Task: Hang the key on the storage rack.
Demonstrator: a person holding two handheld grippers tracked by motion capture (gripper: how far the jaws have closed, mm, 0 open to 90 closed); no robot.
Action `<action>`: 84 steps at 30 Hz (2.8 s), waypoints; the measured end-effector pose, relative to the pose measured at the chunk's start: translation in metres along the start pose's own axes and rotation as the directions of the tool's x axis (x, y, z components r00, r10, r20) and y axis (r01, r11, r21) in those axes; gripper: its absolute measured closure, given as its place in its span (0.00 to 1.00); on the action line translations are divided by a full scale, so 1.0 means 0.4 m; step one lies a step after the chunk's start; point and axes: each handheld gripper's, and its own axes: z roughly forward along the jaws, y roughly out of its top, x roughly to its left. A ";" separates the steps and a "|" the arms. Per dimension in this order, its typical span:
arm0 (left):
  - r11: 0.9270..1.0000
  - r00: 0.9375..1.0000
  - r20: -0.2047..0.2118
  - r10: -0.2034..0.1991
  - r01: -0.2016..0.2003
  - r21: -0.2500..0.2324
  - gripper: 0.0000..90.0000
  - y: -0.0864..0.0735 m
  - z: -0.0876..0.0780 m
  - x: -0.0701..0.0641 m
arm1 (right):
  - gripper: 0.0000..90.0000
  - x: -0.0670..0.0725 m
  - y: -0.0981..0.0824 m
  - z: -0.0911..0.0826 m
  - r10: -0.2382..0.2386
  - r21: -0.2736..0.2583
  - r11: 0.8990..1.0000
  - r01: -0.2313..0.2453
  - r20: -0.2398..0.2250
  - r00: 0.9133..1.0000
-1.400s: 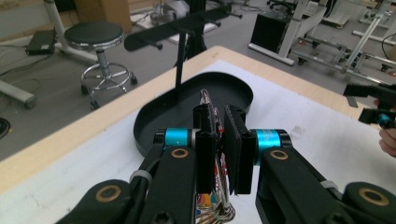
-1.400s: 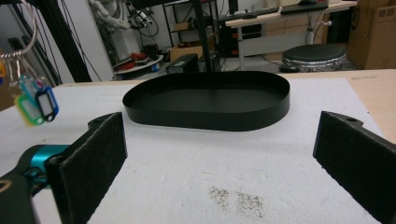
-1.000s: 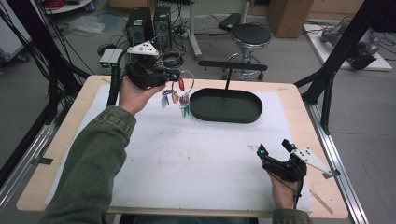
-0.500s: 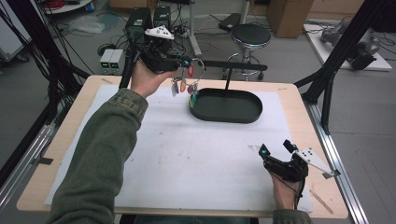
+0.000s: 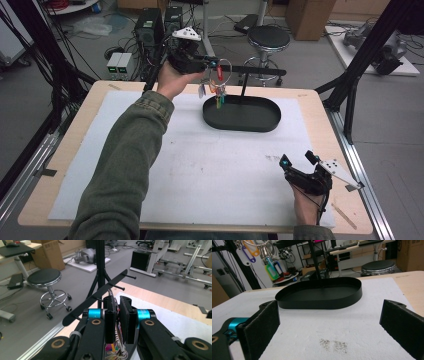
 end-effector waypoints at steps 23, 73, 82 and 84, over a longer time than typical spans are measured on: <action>0.993 0.991 -0.064 -0.115 0.113 -0.029 0.92 -0.110 0.089 0.107 | 0.02 -0.008 0.000 -0.012 0.006 -0.013 1.000 -0.006 0.025 1.000; 0.939 0.936 -0.079 -0.344 0.342 -0.038 0.07 -0.231 -0.044 0.098 | 0.02 -0.001 -0.004 0.000 0.012 0.020 1.000 -0.012 0.008 1.000; 0.950 0.945 -0.106 -0.311 0.311 -0.017 0.07 -0.243 -0.092 0.069 | 0.02 -0.001 -0.005 0.004 0.006 0.032 0.999 -0.006 -0.002 1.000; 0.953 0.947 -0.107 -0.303 0.303 -0.016 0.07 -0.245 -0.104 0.064 | 0.02 0.000 -0.005 0.004 0.006 0.032 0.999 -0.006 -0.003 1.000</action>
